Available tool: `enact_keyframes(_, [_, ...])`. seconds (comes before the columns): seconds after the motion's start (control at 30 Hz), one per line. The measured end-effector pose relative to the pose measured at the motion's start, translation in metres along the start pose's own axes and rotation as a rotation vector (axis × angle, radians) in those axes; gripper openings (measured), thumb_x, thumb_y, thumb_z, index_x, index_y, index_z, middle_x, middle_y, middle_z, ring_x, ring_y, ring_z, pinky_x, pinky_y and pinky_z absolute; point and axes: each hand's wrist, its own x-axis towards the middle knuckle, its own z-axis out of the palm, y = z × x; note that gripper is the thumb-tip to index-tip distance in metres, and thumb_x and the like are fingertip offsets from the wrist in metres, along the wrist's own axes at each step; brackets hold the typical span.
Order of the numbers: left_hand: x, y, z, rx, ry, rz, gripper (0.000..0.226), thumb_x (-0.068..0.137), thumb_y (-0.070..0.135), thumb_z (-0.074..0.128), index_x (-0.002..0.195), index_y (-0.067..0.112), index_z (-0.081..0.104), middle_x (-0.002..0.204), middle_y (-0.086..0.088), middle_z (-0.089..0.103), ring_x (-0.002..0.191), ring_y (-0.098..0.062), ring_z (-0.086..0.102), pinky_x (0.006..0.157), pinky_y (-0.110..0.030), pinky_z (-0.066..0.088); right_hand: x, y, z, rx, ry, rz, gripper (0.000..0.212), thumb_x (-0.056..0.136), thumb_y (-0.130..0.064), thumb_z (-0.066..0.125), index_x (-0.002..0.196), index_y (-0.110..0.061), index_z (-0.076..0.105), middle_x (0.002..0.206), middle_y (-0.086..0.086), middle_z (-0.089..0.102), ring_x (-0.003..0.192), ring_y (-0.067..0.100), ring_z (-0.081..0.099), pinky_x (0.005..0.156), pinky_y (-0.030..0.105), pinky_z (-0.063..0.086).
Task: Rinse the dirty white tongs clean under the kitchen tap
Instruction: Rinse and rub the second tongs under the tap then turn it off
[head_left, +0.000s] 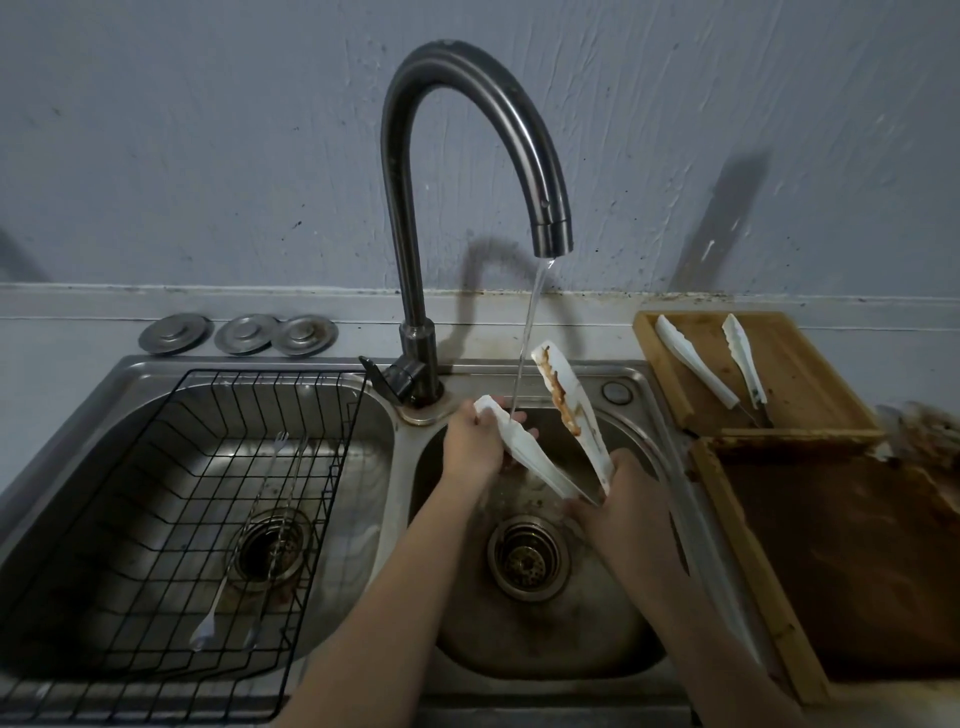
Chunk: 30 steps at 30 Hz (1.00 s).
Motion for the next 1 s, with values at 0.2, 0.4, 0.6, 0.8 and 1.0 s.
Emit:
enact_keyframes(0.2, [-0.008, -0.018, 0.015, -0.126, -0.088, -0.081, 0.059, 0.085, -0.021, 0.043, 0.134, 0.011, 0.038, 0.116, -0.01, 0.063, 0.098, -0.021, 0.066, 0.078, -0.037, 0.057, 0.001, 0.005, -0.002, 0.006, 0.032, 0.001, 0.036, 0.076, -0.02, 0.075, 0.103, -0.012, 0.052, 0.091, -0.006, 0.052, 0.076, 0.004, 0.049, 0.047, 0.009, 0.027])
enact_keyframes(0.4, [-0.011, -0.015, 0.022, 0.001, 0.023, -0.034, 0.025, 0.092, -0.006, 0.043, 0.114, 0.004, 0.046, 0.09, -0.011, 0.066, 0.077, -0.023, 0.069, 0.071, -0.04, 0.059, 0.0, 0.008, -0.001, 0.045, 0.005, -0.034, 0.034, 0.075, -0.022, 0.076, 0.093, -0.015, 0.048, 0.082, -0.008, 0.05, 0.065, 0.001, 0.047, 0.043, 0.009, 0.032])
enact_keyframes(0.6, [-0.013, 0.01, 0.01, 0.315, 0.045, 0.287, 0.031, 0.101, 0.017, 0.031, 0.079, 0.014, 0.053, 0.076, -0.007, 0.069, 0.063, -0.021, 0.07, 0.063, -0.042, 0.058, 0.003, 0.007, 0.008, 0.354, -0.081, -0.002, 0.036, 0.068, -0.017, 0.081, 0.066, -0.021, 0.045, 0.06, -0.007, 0.048, 0.053, 0.004, 0.046, 0.046, 0.011, 0.039])
enact_keyframes(0.8, [-0.02, 0.025, 0.005, 0.441, 0.07, 0.469, 0.026, 0.099, 0.013, 0.035, 0.083, 0.01, 0.056, 0.074, -0.001, 0.067, 0.058, -0.005, 0.067, 0.05, -0.014, 0.052, 0.011, 0.004, 0.024, 0.521, -0.146, 0.09, 0.051, 0.067, -0.015, 0.08, 0.052, -0.021, 0.032, 0.038, -0.008, 0.039, 0.04, 0.002, 0.037, 0.047, 0.015, 0.039])
enact_keyframes(1.0, [-0.022, 0.031, 0.0, 0.519, 0.088, 0.567, 0.031, 0.099, 0.013, 0.035, 0.076, 0.025, 0.052, 0.078, -0.003, 0.069, 0.065, -0.01, 0.07, 0.052, -0.02, 0.055, 0.015, 0.003, 0.028, 0.499, -0.167, 0.047, 0.047, 0.07, -0.016, 0.078, 0.054, -0.019, 0.034, 0.037, -0.008, 0.04, 0.036, 0.002, 0.038, 0.043, 0.011, 0.039])
